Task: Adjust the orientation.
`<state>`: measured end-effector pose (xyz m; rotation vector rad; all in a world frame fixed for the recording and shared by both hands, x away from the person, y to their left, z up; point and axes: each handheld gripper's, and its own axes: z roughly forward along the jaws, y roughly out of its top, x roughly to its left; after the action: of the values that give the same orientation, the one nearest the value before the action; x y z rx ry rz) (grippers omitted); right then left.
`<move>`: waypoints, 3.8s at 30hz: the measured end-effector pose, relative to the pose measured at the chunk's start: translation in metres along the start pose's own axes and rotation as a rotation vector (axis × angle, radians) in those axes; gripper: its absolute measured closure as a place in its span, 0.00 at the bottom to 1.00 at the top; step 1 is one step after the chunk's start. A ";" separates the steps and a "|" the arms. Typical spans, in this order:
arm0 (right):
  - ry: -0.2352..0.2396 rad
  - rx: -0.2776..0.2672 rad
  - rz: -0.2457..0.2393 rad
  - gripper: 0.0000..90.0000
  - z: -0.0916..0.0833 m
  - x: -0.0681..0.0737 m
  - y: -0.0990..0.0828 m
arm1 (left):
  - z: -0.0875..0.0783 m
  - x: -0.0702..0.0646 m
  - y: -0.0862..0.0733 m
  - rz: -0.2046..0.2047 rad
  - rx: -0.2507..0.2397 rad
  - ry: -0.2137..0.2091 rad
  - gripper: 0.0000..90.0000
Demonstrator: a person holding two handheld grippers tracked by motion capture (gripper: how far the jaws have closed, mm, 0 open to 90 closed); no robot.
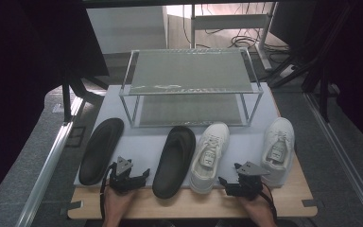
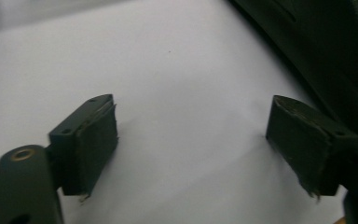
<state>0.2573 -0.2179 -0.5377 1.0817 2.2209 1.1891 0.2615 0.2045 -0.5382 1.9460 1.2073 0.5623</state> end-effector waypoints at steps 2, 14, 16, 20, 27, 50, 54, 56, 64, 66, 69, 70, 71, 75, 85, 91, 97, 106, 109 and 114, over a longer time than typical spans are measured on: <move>0.000 0.000 0.000 0.19 0.000 0.000 0.000 | 0.000 0.000 0.000 0.005 0.001 -0.008 0.20; 0.000 0.000 0.000 0.19 0.000 0.000 0.000 | -0.009 0.000 0.005 0.016 -0.014 -0.002 0.21; -0.002 0.002 -0.001 0.19 0.000 0.000 0.000 | -0.009 0.002 0.006 0.011 -0.014 -0.003 0.21; -0.002 0.002 -0.001 0.19 0.000 0.000 0.000 | -0.012 0.005 0.007 -0.002 -0.015 -0.015 0.23; -0.003 0.002 -0.001 0.19 0.000 0.000 0.000 | -0.019 0.012 0.010 -0.020 -0.027 -0.020 0.25; -0.004 0.003 -0.002 0.19 0.000 0.000 0.000 | -0.053 0.050 0.011 -0.063 -0.044 0.032 0.34; -0.004 0.003 -0.003 0.19 0.000 0.000 0.000 | -0.057 0.058 0.009 -0.072 -0.038 0.061 0.35; -0.004 0.003 -0.003 0.19 0.000 0.000 0.000 | -0.058 0.061 0.008 -0.072 -0.036 0.070 0.36; -0.006 0.003 -0.003 0.19 0.000 0.000 0.000 | -0.058 0.077 0.015 -0.064 -0.011 0.111 0.47; -0.006 0.003 -0.003 0.19 0.000 0.000 0.000 | -0.057 0.083 0.019 -0.072 -0.004 0.119 0.48; -0.006 0.003 -0.003 0.19 0.000 0.000 0.000 | -0.055 0.089 0.023 -0.082 0.002 0.119 0.54; -0.006 0.003 -0.003 0.19 0.000 0.000 0.000 | -0.054 0.091 0.025 -0.085 0.008 0.119 0.54; -0.006 0.003 -0.003 0.19 0.000 0.000 0.000 | -0.053 0.093 0.026 -0.087 0.011 0.118 0.56; -0.006 0.003 -0.003 0.19 0.000 0.000 0.000 | -0.050 0.101 0.032 -0.093 0.025 0.112 0.62; -0.006 0.003 -0.003 0.19 0.000 0.000 0.000 | -0.035 0.113 0.041 -0.104 0.084 0.104 0.72; -0.006 0.002 -0.002 0.19 0.000 0.000 0.000 | -0.028 0.116 0.041 -0.124 0.096 0.088 0.76; -0.006 0.003 -0.002 0.19 0.000 0.000 0.000 | -0.024 0.113 0.042 -0.112 0.115 0.105 0.86; -0.005 0.003 -0.002 0.19 0.000 0.000 0.000 | -0.030 0.113 0.044 -0.110 0.100 0.128 0.91; -0.005 0.003 -0.002 0.19 0.000 0.000 0.000 | -0.037 0.113 0.045 -0.107 0.085 0.128 0.91; -0.006 0.002 -0.002 0.19 0.000 0.000 0.000 | -0.049 0.107 0.046 -0.084 0.072 0.128 0.91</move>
<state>0.2572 -0.2175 -0.5376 1.0827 2.2193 1.1816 0.3016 0.3063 -0.4744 1.9335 1.3999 0.6147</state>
